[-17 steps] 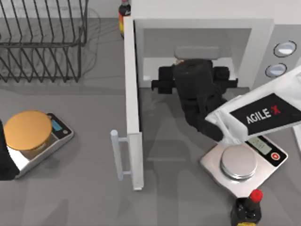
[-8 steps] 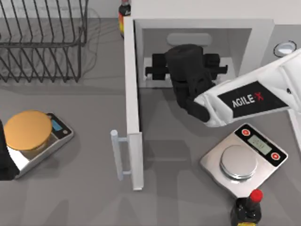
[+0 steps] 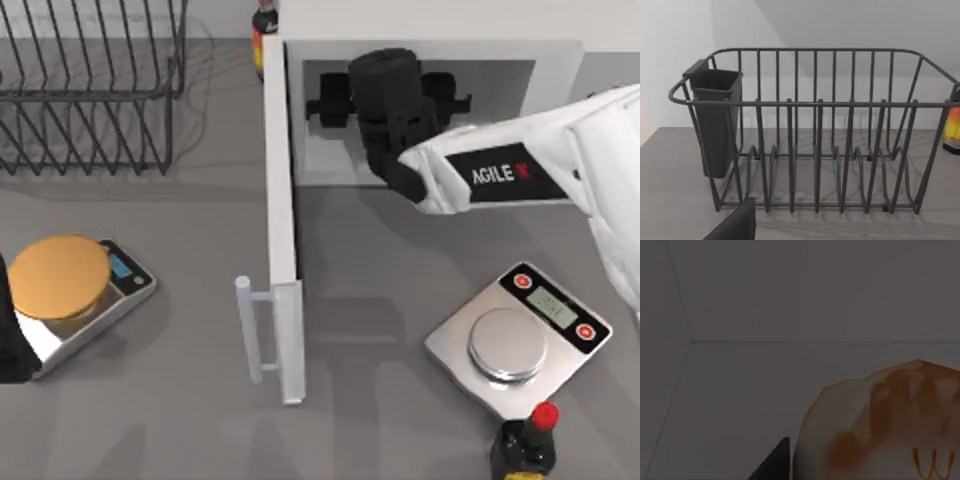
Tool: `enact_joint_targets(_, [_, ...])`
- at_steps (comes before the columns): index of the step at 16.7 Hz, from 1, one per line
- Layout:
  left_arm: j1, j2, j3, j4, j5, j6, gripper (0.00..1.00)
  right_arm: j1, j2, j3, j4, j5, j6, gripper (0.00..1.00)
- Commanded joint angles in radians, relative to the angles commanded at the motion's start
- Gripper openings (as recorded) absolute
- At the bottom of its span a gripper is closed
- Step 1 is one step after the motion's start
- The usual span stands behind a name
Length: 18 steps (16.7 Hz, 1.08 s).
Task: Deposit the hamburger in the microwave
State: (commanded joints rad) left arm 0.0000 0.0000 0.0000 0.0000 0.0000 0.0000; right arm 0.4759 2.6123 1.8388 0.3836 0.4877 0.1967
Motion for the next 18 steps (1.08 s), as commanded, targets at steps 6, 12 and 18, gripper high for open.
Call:
enact_joint_targets(6, [0.000,0.000,0.000,0.000,0.000,0.000,1.00,-0.015,0.044,0.070,-0.029,-0.021,-0.011,0.00])
enact_joint_targets(12, [0.000,0.000,0.000,0.000,0.000,0.000,1.00,-0.015,0.044,0.070,-0.029,-0.021,-0.011,0.38])
enact_joint_targets(18, [0.000,0.000,0.000,0.000,0.000,0.000,1.00,-0.015,0.044,0.070,-0.029,-0.021,-0.011,0.83])
